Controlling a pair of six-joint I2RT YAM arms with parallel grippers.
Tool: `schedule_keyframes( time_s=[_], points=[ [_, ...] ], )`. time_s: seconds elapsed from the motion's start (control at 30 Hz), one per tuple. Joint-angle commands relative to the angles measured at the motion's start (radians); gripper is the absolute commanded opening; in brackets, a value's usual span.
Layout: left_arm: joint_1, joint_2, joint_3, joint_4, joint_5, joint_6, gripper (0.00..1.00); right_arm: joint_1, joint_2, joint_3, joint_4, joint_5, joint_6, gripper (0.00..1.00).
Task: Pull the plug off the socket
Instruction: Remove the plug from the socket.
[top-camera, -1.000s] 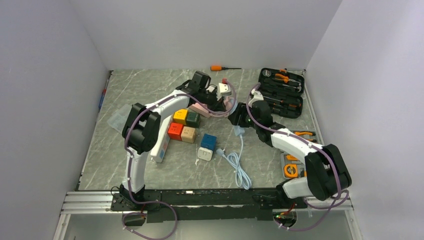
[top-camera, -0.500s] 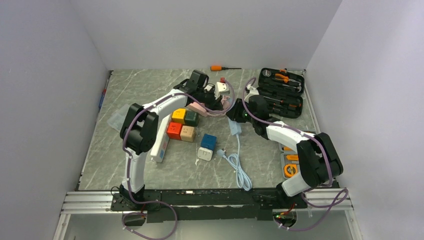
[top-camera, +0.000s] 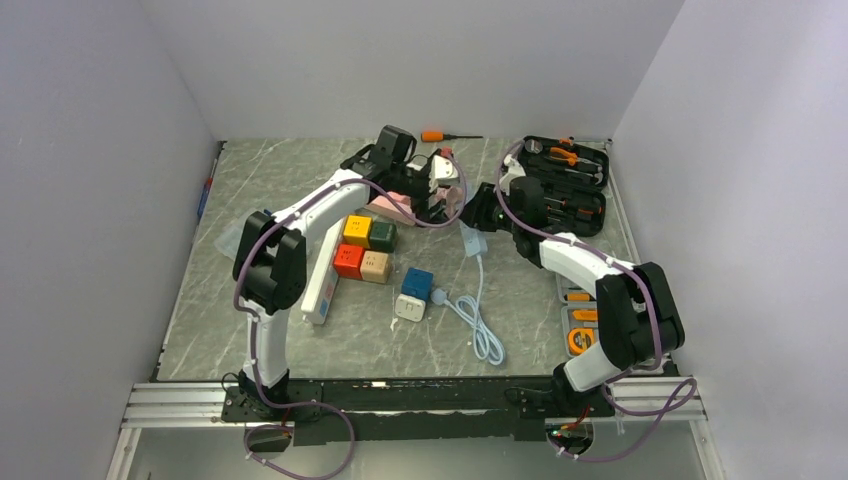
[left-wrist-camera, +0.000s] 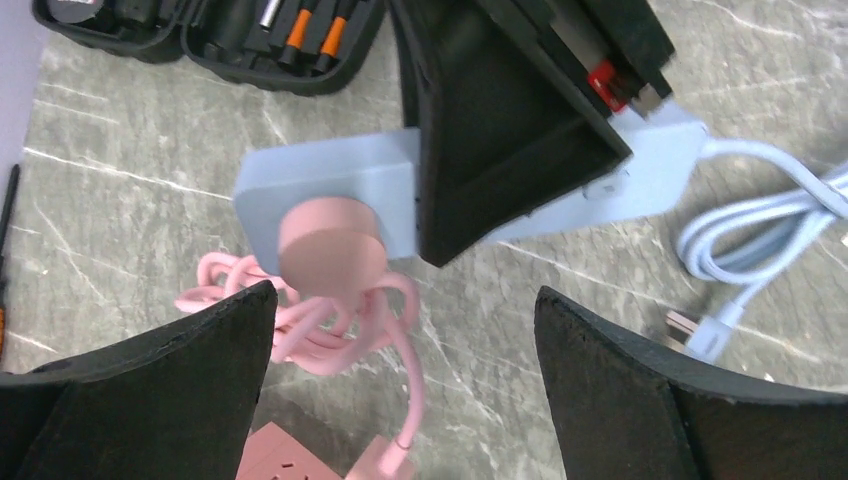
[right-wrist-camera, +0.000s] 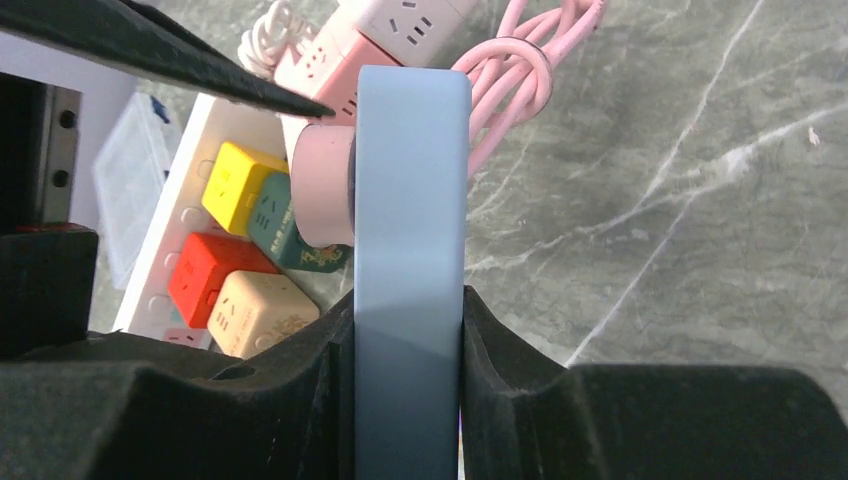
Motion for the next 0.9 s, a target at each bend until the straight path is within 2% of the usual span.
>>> schedule_keyframes(
  time_s=[0.0, 0.3, 0.57, 0.67, 0.73, 0.87],
  points=[
    [0.028, -0.001, 0.080, -0.127, 0.094, 0.136, 0.99, -0.020, -0.074, 0.043, 0.254, -0.170, 0.038, 0.00],
    [0.051, 0.115, 0.247, -0.194, 0.107, 0.164, 0.99, -0.023, -0.092, 0.015, 0.373, -0.331, 0.027, 0.00],
    [0.078, 0.131, 0.207, -0.243, 0.147, 0.197, 0.99, -0.026, -0.143, -0.030, 0.427, -0.332, -0.033, 0.00],
    [0.092, 0.137, 0.220, -0.282, 0.202, 0.215, 0.99, -0.026, -0.144, -0.042, 0.452, -0.339, -0.038, 0.00],
    [0.098, 0.145, 0.263, -0.332, 0.262, 0.235, 0.93, -0.023, -0.130, -0.038, 0.450, -0.345, -0.042, 0.00],
    [0.098, 0.153, 0.319, -0.450, 0.338, 0.316, 0.77, -0.024, -0.089, -0.026, 0.463, -0.368, -0.042, 0.00]
  ],
)
